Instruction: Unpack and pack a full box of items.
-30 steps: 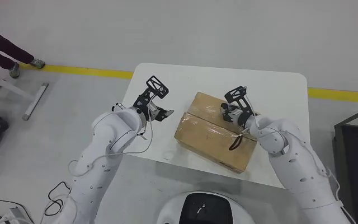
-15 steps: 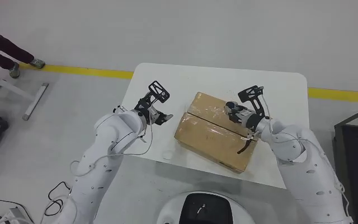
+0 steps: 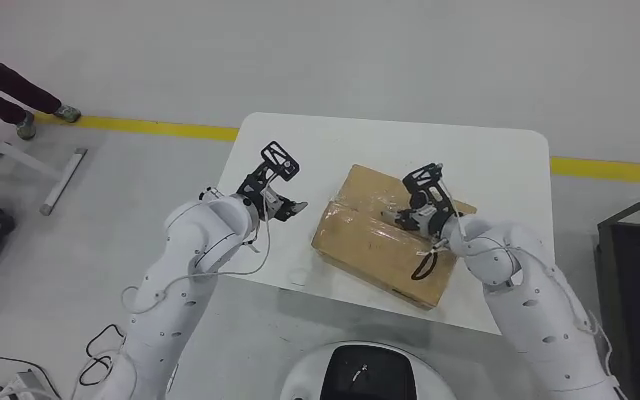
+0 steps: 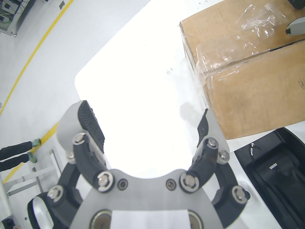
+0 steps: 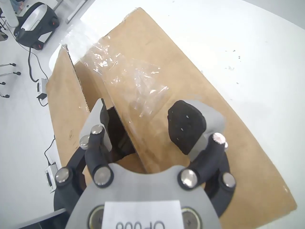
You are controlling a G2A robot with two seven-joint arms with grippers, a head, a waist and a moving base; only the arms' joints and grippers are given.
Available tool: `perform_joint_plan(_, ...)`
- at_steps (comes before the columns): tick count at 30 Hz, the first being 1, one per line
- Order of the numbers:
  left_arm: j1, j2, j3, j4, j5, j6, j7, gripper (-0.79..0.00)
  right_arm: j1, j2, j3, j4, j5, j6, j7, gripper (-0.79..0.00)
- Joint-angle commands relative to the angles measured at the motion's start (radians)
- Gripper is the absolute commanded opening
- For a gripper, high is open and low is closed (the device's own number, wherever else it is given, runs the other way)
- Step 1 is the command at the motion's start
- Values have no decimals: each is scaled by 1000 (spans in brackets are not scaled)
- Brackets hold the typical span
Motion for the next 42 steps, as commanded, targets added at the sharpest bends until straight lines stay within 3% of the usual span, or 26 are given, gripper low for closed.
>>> perform_joint_plan(1,0,0,0,0,0,0,0,0,17,-7,-17,18,7,0,-4,-219)
perform_joint_plan(3,0,0,0,0,0,0,0,0,30,-12,-28,35,12,1,-8,-305)
perform_joint_plan(5,0,0,0,0,0,0,0,0,39,-16,-38,54,12,-3,-8,-453)
perform_joint_plan(7,0,0,0,0,0,0,0,0,47,-19,-43,69,11,-2,-10,-523)
perform_joint_plan(10,0,0,0,0,0,0,0,0,55,-22,-47,82,10,0,-14,-779)
perform_joint_plan(11,0,0,0,0,0,0,0,0,56,-22,-48,84,9,1,-16,-785)
perform_joint_plan(22,0,0,0,0,0,0,0,0,40,-21,-16,45,36,-2,-49,-785)
perform_joint_plan(34,0,0,0,0,0,0,0,0,-66,15,123,-102,96,-8,-48,-785)
perform_joint_plan(35,0,0,0,0,0,0,0,0,-74,18,138,-108,105,-8,-41,-730)
perform_joint_plan(36,0,0,0,0,0,0,0,0,-80,22,151,-112,106,-8,-26,-560)
perform_joint_plan(37,0,0,0,0,0,0,0,0,-84,26,164,-116,102,-8,-9,-483)
perform_joint_plan(40,0,0,0,0,0,0,0,0,-91,36,194,-122,107,-20,41,-419)
perform_joint_plan(41,0,0,0,0,0,0,0,0,-88,39,198,-120,106,-28,60,-311)
perform_joint_plan(42,0,0,0,0,0,0,0,0,-83,41,201,-118,103,-29,74,-259)
